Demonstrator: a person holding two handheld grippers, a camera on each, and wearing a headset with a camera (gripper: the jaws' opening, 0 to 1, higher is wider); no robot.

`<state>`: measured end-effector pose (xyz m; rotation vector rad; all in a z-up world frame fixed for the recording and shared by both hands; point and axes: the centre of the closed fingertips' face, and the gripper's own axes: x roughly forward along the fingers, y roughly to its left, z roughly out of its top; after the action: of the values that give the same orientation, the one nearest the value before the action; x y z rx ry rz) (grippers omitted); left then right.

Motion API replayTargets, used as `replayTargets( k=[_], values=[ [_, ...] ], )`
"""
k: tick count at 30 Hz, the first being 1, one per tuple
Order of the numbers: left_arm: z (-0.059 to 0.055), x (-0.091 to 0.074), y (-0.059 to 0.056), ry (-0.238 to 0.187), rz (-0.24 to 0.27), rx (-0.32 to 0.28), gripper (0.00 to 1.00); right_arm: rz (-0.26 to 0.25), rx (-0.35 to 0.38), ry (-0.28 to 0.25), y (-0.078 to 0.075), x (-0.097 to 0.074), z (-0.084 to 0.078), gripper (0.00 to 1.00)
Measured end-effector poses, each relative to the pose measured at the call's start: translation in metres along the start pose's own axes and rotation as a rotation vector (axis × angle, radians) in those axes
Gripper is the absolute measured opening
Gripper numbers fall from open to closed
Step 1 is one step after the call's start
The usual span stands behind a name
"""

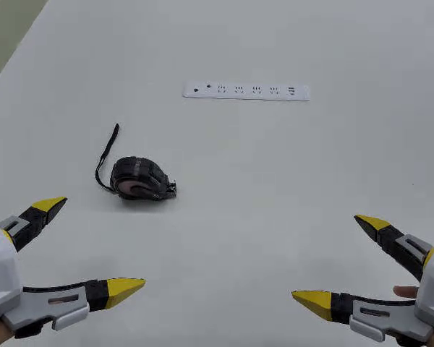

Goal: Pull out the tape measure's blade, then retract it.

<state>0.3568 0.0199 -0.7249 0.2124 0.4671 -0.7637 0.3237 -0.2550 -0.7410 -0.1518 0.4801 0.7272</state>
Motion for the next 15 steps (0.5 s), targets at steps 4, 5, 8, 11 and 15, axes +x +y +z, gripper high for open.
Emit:
replayTargets(
  k=[4,5,8,11,15],
  values=[
    [-0.001,0.004,0.000,0.013,-0.020,0.011,0.99,0.025,0.002,-0.003,-0.001,0.002,0.003,0.96],
    [-0.001,0.005,0.000,0.016,-0.025,0.015,0.99,0.029,0.001,-0.002,-0.001,0.003,0.003,0.95],
    [-0.001,0.008,0.002,0.028,-0.040,0.031,0.99,0.042,-0.011,0.007,-0.003,0.006,0.004,0.94],
    [0.002,0.011,0.005,0.032,-0.052,0.038,0.98,0.052,-0.019,0.010,-0.004,0.008,0.005,0.93],
    [0.004,0.016,0.010,0.046,-0.076,0.061,0.97,0.072,-0.042,0.015,-0.008,0.013,0.008,0.91]
  ],
)
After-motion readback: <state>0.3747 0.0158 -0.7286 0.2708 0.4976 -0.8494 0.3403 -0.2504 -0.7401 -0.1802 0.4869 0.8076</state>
